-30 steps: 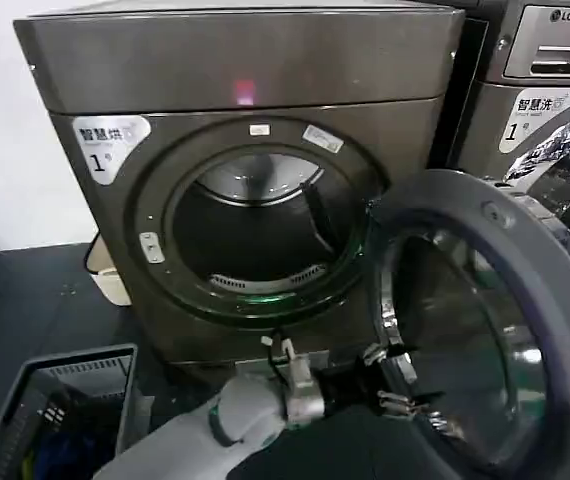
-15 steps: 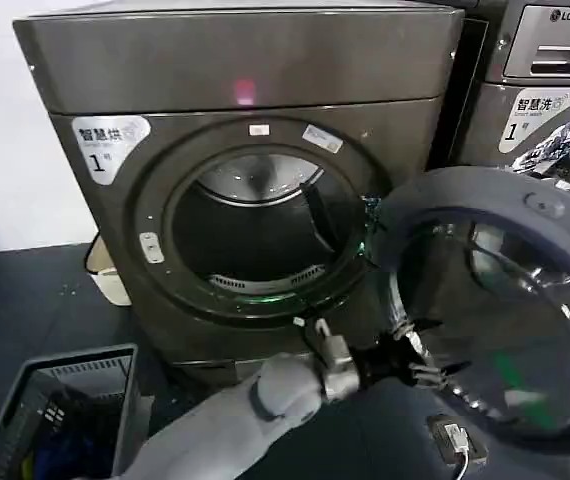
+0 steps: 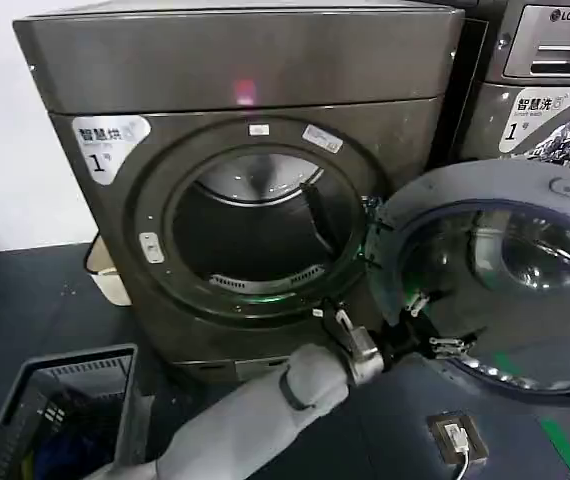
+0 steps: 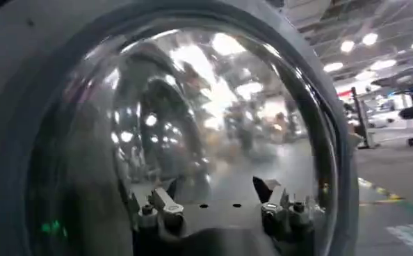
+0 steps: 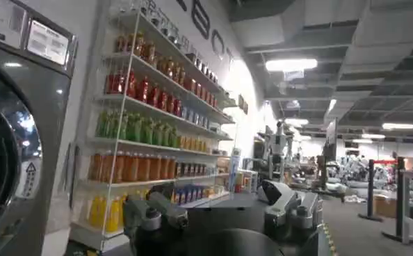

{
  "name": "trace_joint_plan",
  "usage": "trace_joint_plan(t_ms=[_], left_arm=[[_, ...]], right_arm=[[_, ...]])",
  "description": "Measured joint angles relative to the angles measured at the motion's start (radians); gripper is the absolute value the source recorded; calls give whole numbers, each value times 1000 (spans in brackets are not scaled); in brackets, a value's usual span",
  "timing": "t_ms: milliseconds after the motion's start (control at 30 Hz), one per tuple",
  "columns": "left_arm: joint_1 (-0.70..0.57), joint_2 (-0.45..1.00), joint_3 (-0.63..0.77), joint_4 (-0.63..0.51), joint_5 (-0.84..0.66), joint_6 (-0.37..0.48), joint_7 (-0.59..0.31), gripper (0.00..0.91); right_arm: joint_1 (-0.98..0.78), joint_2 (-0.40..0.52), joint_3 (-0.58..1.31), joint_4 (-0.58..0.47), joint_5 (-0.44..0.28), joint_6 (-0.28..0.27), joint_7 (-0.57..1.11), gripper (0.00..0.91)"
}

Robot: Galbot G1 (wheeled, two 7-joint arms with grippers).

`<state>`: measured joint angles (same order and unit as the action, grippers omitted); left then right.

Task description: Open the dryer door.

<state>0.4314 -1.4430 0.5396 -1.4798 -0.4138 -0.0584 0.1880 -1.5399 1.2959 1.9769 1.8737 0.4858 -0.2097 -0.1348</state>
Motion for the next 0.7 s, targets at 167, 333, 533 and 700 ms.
trace_joint_plan(t_ms=[167, 333, 533, 700], left_arm=[[-12, -20, 0, 40, 1, -6, -29, 907], [-24, -36, -2, 74, 5, -12, -43, 907], [-18, -26, -4, 71, 2, -18, -39, 907], [-14, -3, -4, 44, -20, -21, -33, 907]], right_arm=[[-1, 0, 0, 1, 1, 1, 0, 907], [-1, 0, 0, 0, 2, 2, -1, 907], [0, -3, 1, -5, 3, 3, -1, 907], [3, -9, 0, -7, 3, 3, -1, 907]])
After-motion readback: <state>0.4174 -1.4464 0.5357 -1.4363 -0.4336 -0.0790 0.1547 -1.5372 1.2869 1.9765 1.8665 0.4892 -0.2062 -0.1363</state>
